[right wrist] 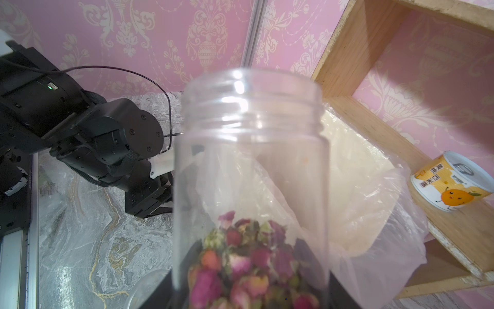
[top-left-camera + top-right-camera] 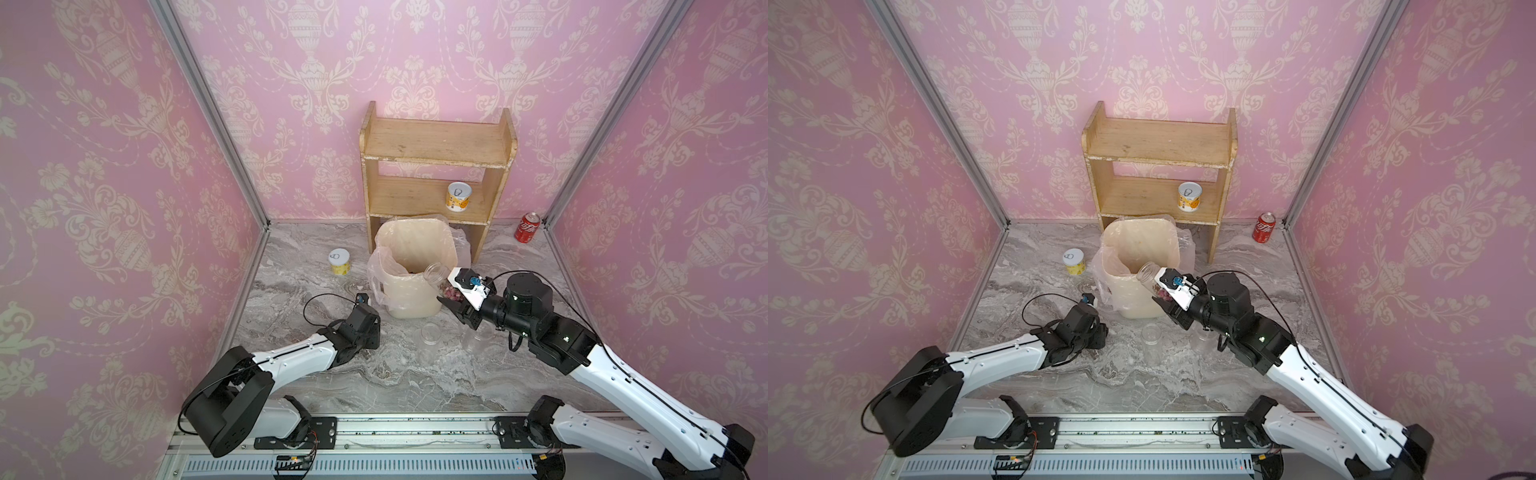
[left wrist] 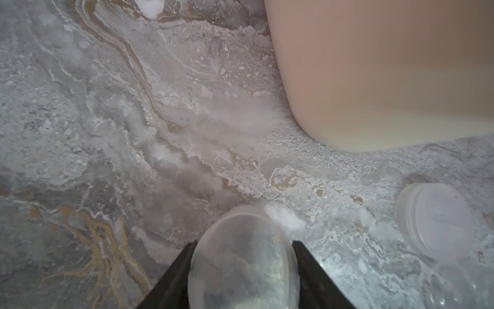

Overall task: Empty the moldy dried flower tea in the jars
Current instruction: Place the lid at the center of the board.

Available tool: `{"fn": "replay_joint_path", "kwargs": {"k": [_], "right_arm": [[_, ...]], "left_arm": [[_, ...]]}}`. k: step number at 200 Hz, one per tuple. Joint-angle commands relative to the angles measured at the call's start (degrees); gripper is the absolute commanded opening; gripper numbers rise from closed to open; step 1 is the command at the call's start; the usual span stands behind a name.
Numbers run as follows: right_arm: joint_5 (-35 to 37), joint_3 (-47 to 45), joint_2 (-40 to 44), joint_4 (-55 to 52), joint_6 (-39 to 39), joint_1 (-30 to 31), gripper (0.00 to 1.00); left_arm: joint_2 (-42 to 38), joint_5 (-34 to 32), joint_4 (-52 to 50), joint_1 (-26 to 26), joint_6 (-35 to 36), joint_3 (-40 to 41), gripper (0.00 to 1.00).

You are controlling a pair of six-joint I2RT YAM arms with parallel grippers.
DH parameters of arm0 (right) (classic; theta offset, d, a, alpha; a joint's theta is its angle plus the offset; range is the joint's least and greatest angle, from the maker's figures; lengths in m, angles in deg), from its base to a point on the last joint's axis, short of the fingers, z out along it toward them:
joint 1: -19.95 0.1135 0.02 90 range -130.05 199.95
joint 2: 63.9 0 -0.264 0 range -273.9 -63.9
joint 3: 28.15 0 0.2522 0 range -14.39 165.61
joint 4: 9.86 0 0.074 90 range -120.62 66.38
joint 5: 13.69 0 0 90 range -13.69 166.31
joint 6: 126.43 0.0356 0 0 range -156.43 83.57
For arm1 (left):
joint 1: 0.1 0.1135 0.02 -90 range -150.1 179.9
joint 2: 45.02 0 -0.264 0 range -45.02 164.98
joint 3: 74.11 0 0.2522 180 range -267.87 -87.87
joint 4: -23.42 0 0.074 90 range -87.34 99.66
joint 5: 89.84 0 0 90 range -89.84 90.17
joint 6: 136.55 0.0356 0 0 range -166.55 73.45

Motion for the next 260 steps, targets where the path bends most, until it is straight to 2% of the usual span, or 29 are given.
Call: {"fn": "replay_joint_path", "kwargs": {"k": [1, 17, 43, 71, 122, 181, 239, 260], "right_arm": [[0.9, 2.63, -0.32, -0.34, -0.43, -0.09, 0.11], [0.9, 3.2, -0.53, -1.02, -0.42, -0.09, 0.11], [1.12, 4.76, -1.14, -2.26, -0.24, -0.09, 0.11], [2.14, 7.9, -2.39, -5.81, -0.67, -0.14, 0.11], [7.19, 17.48, -6.13, -13.7, -3.03, -0.3, 0.11], [6.8, 29.31, -15.0, -22.79, -7.7, -4.67, 0.1], [8.9, 45.61, -27.97, -35.1, -16.78, -7.37, 0.09], [10.75, 50.32, -31.71, -38.17, -19.79, -7.64, 0.08]], "left_arm": [[1.43, -0.71, 1.43, -0.36, -0.35, -0.32, 0.58], [1.69, -0.77, 1.06, -0.4, -0.25, -0.44, 0.62], [1.07, -0.67, 0.17, -0.35, 0.07, -0.5, 0.76], [-0.93, -0.65, -1.36, -0.35, 0.03, -0.88, 0.86], [-12.28, -4.96, -7.14, 0.32, 2.56, -2.31, 0.99], [-24.43, -5.27, -16.7, 6.54, 7.65, -7.62, 0.99], [-25.05, -3.4, -20.24, 9.68, 19.46, -16.71, 0.99], [-24.33, 1.79, -19.32, 11.84, 21.53, -19.04, 0.99]]}}
